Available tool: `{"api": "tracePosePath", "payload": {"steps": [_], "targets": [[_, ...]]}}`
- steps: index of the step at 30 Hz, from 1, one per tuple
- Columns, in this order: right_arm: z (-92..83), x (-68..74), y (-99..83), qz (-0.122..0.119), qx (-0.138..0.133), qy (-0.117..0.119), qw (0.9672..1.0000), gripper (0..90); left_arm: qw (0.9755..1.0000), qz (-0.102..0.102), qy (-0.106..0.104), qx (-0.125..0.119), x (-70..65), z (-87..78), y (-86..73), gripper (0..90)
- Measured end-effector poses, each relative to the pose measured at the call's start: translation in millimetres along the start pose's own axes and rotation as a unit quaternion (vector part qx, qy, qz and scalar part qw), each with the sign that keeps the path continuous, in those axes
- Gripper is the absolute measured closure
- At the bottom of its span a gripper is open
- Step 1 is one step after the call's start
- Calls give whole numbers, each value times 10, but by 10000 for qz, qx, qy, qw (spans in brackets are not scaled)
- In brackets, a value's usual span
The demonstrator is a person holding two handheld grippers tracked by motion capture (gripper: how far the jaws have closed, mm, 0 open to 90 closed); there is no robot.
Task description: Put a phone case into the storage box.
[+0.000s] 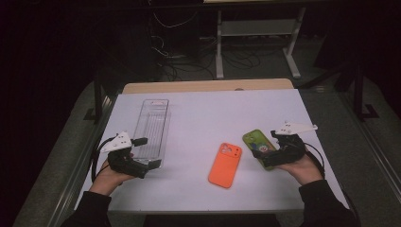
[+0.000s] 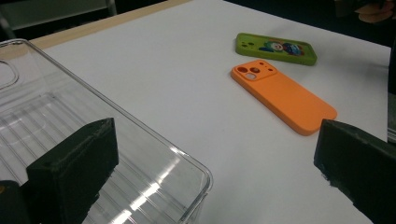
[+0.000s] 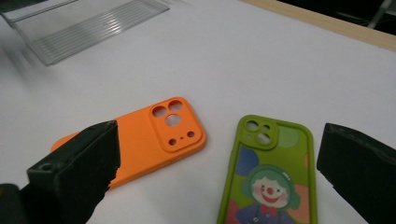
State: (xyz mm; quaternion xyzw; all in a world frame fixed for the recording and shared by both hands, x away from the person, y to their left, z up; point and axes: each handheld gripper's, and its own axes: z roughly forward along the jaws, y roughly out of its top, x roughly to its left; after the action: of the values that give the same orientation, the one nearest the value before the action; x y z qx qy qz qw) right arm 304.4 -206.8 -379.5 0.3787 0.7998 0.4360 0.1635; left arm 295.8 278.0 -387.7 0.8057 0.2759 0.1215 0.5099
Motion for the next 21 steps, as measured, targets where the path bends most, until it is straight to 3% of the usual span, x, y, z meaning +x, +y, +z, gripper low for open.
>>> {"api": "tracePosePath", "payload": {"steps": [10, 21], "targets": [[89, -114, 89, 76, 98, -218, 9997, 0, 10000, 10, 8, 33, -4, 5, -1, 0], [134, -352, 194, 260, 52, -462, 9986, 0, 10000, -11, -4, 3, -17, 21, 4, 0]]}}
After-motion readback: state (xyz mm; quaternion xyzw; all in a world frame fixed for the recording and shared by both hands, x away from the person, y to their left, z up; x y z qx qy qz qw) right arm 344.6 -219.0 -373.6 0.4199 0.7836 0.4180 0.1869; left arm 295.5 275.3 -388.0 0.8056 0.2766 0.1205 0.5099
